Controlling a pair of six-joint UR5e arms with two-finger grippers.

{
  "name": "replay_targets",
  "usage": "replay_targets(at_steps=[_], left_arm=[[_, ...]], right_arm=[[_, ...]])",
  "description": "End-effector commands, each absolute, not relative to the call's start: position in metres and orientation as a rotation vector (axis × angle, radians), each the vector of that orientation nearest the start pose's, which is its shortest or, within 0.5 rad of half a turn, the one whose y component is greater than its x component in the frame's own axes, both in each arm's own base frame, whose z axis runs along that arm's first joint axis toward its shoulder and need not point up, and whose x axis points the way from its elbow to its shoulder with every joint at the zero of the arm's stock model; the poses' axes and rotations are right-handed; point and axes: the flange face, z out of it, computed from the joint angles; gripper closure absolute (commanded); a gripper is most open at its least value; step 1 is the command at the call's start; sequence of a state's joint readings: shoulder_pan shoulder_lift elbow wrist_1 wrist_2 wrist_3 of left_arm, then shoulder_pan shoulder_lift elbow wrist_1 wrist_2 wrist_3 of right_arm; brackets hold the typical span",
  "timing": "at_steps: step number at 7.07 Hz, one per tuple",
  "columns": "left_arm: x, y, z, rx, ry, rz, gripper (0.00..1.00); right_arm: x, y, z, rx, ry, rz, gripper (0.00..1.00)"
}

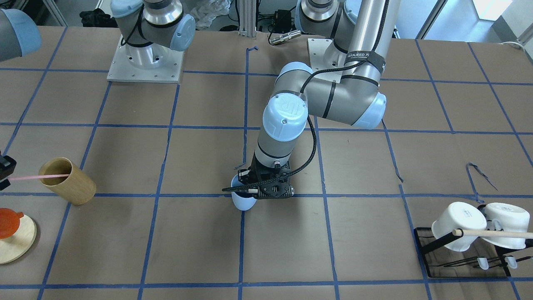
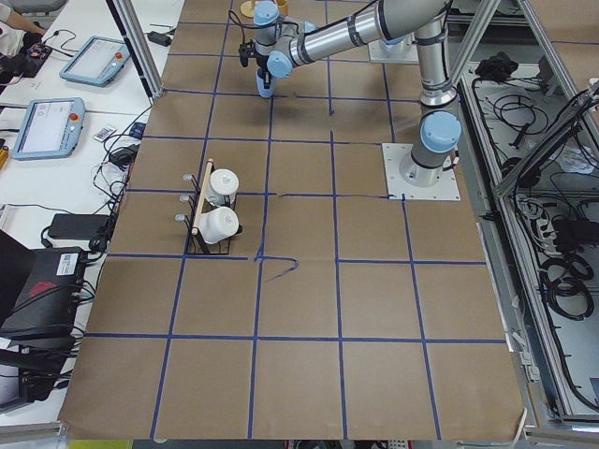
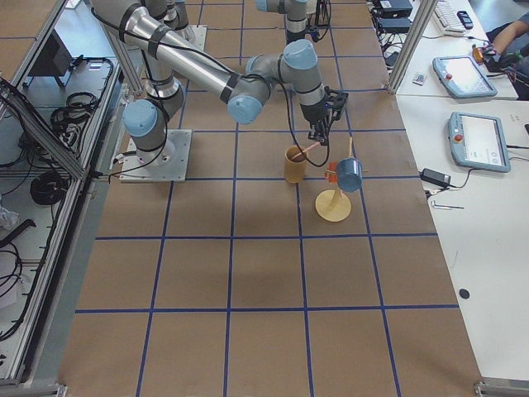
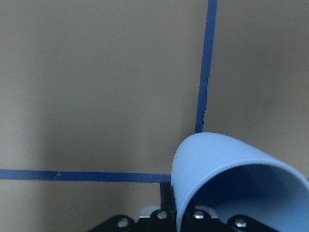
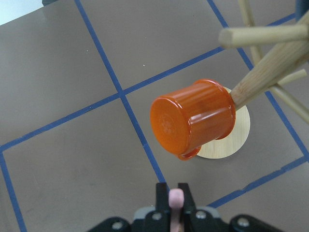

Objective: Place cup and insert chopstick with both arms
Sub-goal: 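Carry the blue cup with the left gripper toward the table center, then set the cup down and open the left gripper while the right arm brings the straw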

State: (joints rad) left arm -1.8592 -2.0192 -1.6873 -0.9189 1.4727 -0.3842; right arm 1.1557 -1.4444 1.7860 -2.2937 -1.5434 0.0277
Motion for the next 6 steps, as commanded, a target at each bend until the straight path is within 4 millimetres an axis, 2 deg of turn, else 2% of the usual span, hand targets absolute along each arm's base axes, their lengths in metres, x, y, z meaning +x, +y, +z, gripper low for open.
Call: replay_targets(at_steps=[1, 2, 3, 4, 5, 6], left_arm=[[-0.316, -0.555, 0.242, -0.154, 3.254, -0.071, 0.75], [-0.317, -0.556, 0.246, -0.185, 3.256, -0.079, 0.53], [-0.316, -0.556, 0.268, -0.186, 3.265, -0.137, 0.11], [-0.306, -0.564, 0.298, -0.191, 3.272, -0.203, 0.00], [-0.284, -0.576, 0.332, -0.097, 3.189, -0.293, 0.00], [-0.249, -0.577, 0.367, 0.091, 3.133, -0.270, 0.00]], right_arm=[[-0.099, -0.566, 0.446, 0.676, 3.057, -0.593, 0.89], [-0.098, -0.570, 0.467, 0.666, 3.059, -0.590, 0.89], [-0.096, -0.573, 0.487, 0.659, 3.059, -0.581, 0.89], [-0.090, -0.576, 0.510, 0.636, 3.059, -0.607, 0.89], [-0.068, -0.580, 0.529, 0.576, 3.062, -0.616, 0.90], [-0.029, -0.586, 0.531, 0.493, 3.059, -0.629, 0.93]])
